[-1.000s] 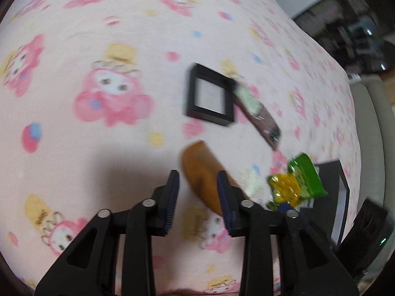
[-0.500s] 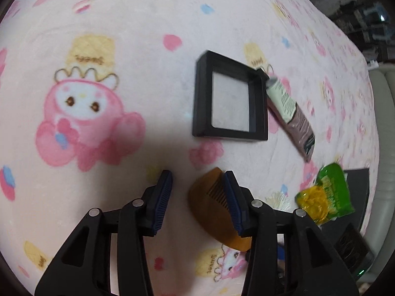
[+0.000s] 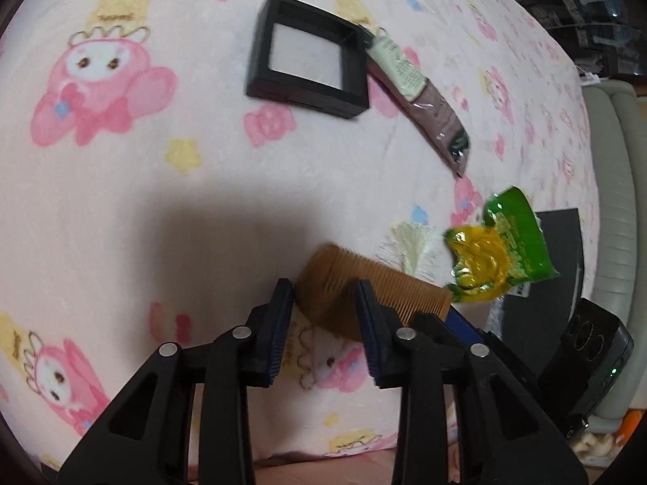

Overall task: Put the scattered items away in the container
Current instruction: 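Lift the wooden comb with the left gripper off the bed, then carry the comb with the left gripper over the black box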

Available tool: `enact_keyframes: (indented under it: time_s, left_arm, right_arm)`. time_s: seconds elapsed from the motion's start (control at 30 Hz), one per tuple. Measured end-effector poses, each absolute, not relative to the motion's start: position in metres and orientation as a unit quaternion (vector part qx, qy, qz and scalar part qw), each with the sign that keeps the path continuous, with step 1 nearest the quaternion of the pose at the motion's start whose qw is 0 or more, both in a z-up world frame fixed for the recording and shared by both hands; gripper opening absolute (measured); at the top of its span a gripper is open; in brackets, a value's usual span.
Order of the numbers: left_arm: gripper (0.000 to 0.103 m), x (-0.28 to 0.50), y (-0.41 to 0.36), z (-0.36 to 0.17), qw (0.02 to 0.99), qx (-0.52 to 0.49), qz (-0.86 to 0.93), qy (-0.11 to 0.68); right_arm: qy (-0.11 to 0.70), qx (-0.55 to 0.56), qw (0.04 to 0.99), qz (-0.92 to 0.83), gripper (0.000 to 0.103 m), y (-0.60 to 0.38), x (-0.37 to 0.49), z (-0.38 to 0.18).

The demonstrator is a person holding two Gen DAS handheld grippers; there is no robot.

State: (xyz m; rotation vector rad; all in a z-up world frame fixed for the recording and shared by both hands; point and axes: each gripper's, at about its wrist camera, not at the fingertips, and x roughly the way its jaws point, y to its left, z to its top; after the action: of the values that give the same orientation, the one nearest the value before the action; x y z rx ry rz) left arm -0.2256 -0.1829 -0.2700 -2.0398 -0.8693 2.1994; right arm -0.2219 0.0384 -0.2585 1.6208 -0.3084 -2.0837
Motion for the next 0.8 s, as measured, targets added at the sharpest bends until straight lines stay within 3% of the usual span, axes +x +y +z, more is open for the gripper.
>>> enact_keyframes:
  time_s: [0.2, 0.33, 0.63, 0.8]
  left_arm:
    - [0.045, -0.232, -0.187, -0.286, 0.015, -0.674, 0.683, -0.282]
    - [0.04, -0.225, -0.179, -0.273, 0.027, -0.664, 0.697, -0.268]
    - [0.037, -0.191, -0.175, -0.22, 0.069, -0.606, 0.725, -0.32]
    - [0.037, -0.183, -0.145, -0.16, 0.09, -0.572, 0.758, -0.3]
  right_arm:
    - [-0.121, 0.592, 0.249, -0.757, 0.038, 0.036, -0.223, -0.274]
    - [-0.129, 0.586, 0.261, -0.757, 0.037, 0.033, -0.221, -0.267]
    - [-0.115, 0.537, 0.264, -0.793, 0.034, 0.048, -0.199, -0.197]
    - [-0.116, 0.502, 0.266, -0.815, 0.034, 0.072, -0.187, -0.15]
